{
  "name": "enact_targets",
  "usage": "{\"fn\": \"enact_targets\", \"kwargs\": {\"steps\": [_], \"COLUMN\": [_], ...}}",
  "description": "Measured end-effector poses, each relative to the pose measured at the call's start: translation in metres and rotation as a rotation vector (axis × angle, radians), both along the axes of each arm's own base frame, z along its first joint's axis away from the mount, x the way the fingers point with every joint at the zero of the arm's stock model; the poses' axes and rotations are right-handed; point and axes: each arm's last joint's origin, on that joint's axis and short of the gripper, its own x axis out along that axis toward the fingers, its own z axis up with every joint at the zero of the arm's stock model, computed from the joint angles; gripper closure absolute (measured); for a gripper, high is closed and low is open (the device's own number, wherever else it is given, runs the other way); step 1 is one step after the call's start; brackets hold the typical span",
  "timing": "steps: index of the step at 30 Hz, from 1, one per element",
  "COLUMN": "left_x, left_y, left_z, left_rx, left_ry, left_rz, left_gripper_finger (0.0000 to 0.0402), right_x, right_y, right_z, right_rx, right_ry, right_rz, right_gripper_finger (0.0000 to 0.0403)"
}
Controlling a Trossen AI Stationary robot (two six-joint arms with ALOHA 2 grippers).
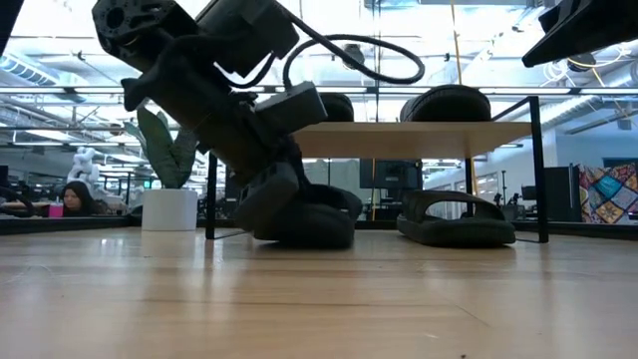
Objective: Pick and place slides into the shelf
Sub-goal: Adjust the black slipper under the shelf
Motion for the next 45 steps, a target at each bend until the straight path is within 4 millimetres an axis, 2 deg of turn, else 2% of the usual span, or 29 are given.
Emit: {"fn": "enact_targets", "kwargs": {"steps": [9,15,20,25,28,31,36,38,39,45], "left_x": [-0.002,0.003,0.008,0.015,0.017,0.014,0.005,0.002,0.001,0.006], "left_y": [-0.008,-0.011,-0.025,-0.046,-0.061,-0.075,-0.088,-0.089,-0.089,-0.084], "left_z": [0.002,0.010,0.024,0.046,0.060,0.062,0.056,0.050,0.048,0.043], "left_rx": [-0.090,-0.093,0.028,0.126,0.080,-0.037,-0.152,-0.144,-0.137,-0.137], "left_ry": [-0.011,0.023,0.070,0.103,0.112,0.158,0.203,0.230,0.241,0.238], "left_rz": [-0.026,-0.022,-0.049,-0.098,-0.159,-0.282,-0.347,-0.364,-0.371,-0.357], "left_gripper_finger": [0.0204,0.0127,0.0086,0.0072,0.0088,0.0139,0.0288,0.0358,0.0379,0.0396], "right_x": [0.000,0.000,0.000,0.000,0.000,0.000,0.000,0.000,0.000,0.000], "right_y": [0.000,0.000,0.000,0.000,0.000,0.000,0.000,0.000,0.000,0.000], "right_z": [0.000,0.000,0.000,0.000,0.000,0.000,0.000,0.000,0.000,0.000], "right_rx": [0.011,0.013,0.014,0.014,0.014,0.012,0.004,0.003,0.003,0.005], "right_ry": [-0.002,-0.002,-0.003,-0.003,-0.003,-0.002,0.001,0.001,0.001,-0.001], "right_rz": [-0.005,-0.007,-0.007,-0.007,-0.007,-0.006,-0.002,-0.001,-0.001,-0.001], "right_gripper_finger": [0.0403,0.0403,0.0403,0.0403,0.0403,0.0403,0.0403,0.0403,0.0403,0.0403]}}
